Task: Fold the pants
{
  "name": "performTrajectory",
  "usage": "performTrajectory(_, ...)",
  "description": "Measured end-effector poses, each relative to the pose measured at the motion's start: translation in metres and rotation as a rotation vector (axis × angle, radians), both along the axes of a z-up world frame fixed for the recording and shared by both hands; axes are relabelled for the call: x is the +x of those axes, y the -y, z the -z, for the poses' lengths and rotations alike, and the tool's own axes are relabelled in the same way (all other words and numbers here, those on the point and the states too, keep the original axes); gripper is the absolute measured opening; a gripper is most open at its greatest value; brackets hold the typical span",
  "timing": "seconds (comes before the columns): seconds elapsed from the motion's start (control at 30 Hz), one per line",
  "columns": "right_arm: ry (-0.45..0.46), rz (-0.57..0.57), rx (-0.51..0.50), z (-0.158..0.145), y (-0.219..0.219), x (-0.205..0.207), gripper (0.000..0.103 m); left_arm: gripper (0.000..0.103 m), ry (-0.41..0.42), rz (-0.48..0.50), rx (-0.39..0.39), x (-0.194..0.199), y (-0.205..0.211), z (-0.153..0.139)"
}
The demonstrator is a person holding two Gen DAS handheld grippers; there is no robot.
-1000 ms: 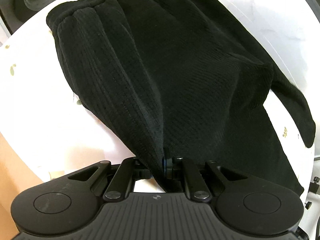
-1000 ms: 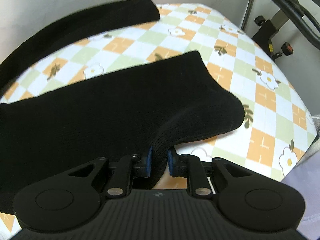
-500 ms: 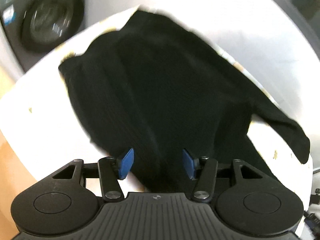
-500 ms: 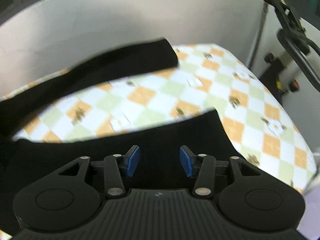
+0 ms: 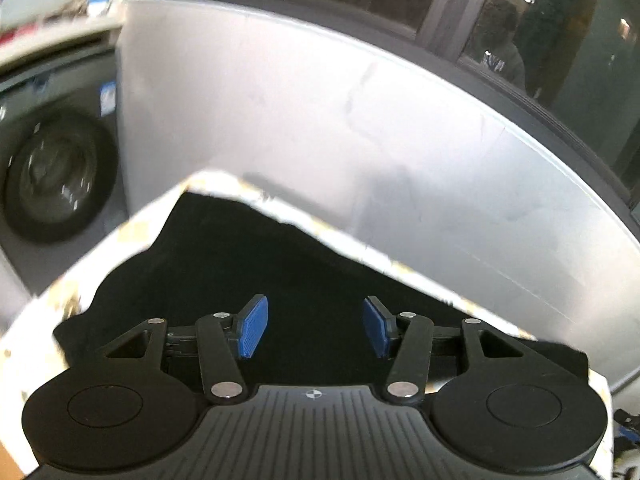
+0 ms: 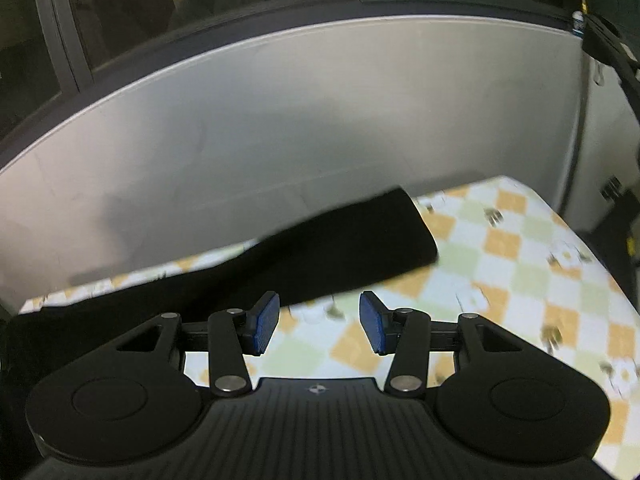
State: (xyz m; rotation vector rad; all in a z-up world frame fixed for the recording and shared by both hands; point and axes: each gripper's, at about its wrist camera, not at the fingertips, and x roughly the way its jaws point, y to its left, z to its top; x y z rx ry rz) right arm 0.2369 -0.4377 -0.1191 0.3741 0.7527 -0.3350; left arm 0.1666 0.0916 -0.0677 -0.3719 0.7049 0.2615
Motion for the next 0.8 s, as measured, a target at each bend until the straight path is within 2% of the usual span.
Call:
performTrajectory(0.17,-0.012,-0.025,0.017,0.026,0.019,0.027,0.048,0.052,-0.015,0.065,0.030,0.055,0.036,0.013)
performTrajectory(0.27,-0.050,-0.027,0.082,0.051,0.035,0.030,0.048,0.053,-0.107,0.199,0.063,0.072,0.073,0.044)
performTrajectory(0.37,-0.082,-0.026,0.100,0.071,0.044,0.023,0.048,0.053,-0.186,0.303,0.071,0.077,0.100,0.074)
performTrajectory(0.53,-0.139,-0.013,0.141,0.097,0.048,0.015,0.048,0.053,-0.269,0.330,0.154,0.072,0.136,0.109)
performTrajectory(0.67,-0.155,-0.003,0.144,0.106,0.043,0.015,0.048,0.052,-0.302,0.304,0.248,0.082,0.154,0.130)
performTrajectory(0.7,-0.154,0.001,0.153,0.106,0.043,0.015,0.048,0.045,-0.315,0.302,0.275,0.084,0.157,0.133)
performTrajectory(0.73,-0.151,0.007,0.162,0.105,0.042,0.015,0.048,0.022,-0.329,0.289,0.302,0.083,0.158,0.135)
performTrajectory(0.8,-0.151,0.012,0.159,0.103,0.040,0.017,0.048,0.018,-0.327,0.270,0.282,0.078,0.154,0.136)
